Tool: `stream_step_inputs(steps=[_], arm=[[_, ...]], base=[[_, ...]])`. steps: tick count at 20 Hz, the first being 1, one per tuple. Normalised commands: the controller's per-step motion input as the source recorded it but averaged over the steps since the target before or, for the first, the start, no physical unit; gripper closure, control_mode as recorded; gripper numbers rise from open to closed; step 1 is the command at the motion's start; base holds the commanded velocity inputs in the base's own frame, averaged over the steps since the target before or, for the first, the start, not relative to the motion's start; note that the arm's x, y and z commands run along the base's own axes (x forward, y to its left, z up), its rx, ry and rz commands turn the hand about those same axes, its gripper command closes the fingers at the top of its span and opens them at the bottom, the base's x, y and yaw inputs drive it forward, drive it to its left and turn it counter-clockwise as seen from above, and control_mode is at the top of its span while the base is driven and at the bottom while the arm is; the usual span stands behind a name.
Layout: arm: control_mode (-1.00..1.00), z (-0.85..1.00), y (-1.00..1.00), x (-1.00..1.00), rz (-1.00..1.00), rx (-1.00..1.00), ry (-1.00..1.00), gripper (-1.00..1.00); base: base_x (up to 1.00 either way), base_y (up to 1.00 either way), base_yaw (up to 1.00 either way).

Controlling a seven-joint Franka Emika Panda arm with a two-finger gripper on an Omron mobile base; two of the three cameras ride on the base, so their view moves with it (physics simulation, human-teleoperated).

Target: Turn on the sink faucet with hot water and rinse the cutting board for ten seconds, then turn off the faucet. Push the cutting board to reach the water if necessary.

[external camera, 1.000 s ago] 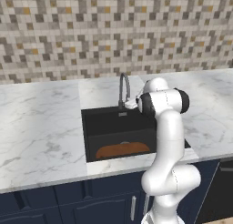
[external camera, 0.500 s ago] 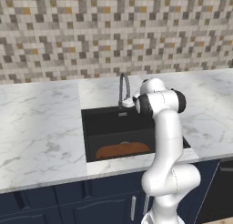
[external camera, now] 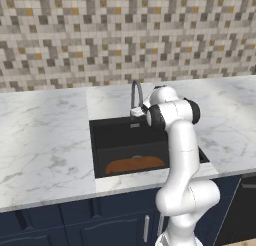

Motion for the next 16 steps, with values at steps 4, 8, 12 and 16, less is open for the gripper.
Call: stream_step_inputs(steps=[4, 8, 12, 16], arm=[[-1.00, 0.00, 0.07, 0.04, -0.01, 0.00, 0.00, -1.00], [-1.00, 0.00, 0.03, 0.06, 0.00, 0.00, 0.00, -1.00], [-1.00, 0.00, 0.00, 0.09, 0.00, 0.00, 0.00, -1.00], [-1.00, 0.00, 0.00, 0.09, 0.00, 0.00, 0.00, -1.00]], base=[[0.00, 0.00, 0.00], [0.00, 0.00, 0.00], [0.00, 0.00, 0.00], [0.00, 0.00, 0.00]])
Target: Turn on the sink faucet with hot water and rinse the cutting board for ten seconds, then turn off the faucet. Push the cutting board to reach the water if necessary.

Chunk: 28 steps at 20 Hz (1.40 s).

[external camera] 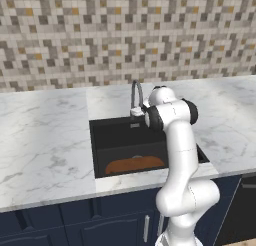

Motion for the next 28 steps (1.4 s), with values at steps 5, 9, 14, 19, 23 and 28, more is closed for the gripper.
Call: stream_step_inputs(steps=[5, 9, 14, 19, 23, 28], arm=[[-1.00, 0.00, 0.00, 0.07, 0.00, 0.00, 0.00, -1.00], [-1.00, 0.00, 0.00, 0.07, 0.00, 0.00, 0.00, -1.00], [-1.00, 0.00, 0.00, 0.01, 0.00, 0.00, 0.00, -1.00], [-1.00, 0.00, 0.00, 0.01, 0.00, 0.00, 0.00, -1.00], [-1.00, 0.00, 0.00, 0.03, 0.00, 0.00, 0.00, -1.00], [-1.00, 0.00, 0.00, 0.00, 0.00, 0.00, 0.00, -1.00]], base=[[0.00, 0.00, 0.00], [0.00, 0.00, 0.00], [0.00, 0.00, 0.00], [0.00, 0.00, 0.00], [0.00, 0.00, 0.00], [0.00, 0.00, 0.00]])
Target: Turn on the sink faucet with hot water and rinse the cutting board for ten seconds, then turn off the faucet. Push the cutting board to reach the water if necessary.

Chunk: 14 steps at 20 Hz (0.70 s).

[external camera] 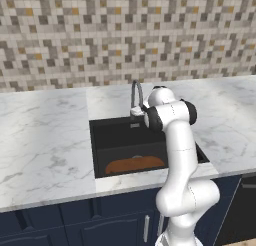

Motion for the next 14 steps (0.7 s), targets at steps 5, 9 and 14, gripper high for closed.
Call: stream_step_inputs(steps=[5, 9, 14], arm=[[-1.00, 0.00, 0.00, 0.00, 0.00, 0.00, 0.00, -1.00], [-1.00, 0.00, -0.02, 0.00, 0.00, 0.00, 0.00, -1.00], [-1.00, 0.00, -0.11, 0.00, 0.00, 0.00, 0.00, -1.00]], base=[[0.00, 0.00, 0.00], [0.00, 0.00, 0.00], [0.00, 0.00, 0.00]])
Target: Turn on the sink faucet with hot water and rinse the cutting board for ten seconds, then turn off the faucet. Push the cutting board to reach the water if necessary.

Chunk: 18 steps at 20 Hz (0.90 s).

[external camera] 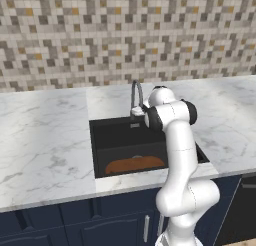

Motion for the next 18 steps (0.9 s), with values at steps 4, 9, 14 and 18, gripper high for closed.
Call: stream_step_inputs(steps=[4, 9, 14, 18], arm=[[-1.00, 0.00, -0.19, 0.00, 0.00, 0.00, 0.00, -1.00], [-1.00, 0.00, -0.19, 0.00, 0.00, 0.00, 0.00, -1.00], [-1.00, 0.00, -0.25, -0.07, 0.00, 0.00, 0.00, -1.00], [-1.00, 0.00, -0.35, -0.14, 0.00, 0.00, 0.00, -1.00]], base=[[0.00, 0.00, 0.00], [0.00, 0.00, 0.00], [0.00, 0.00, 0.00], [0.00, 0.00, 0.00]])
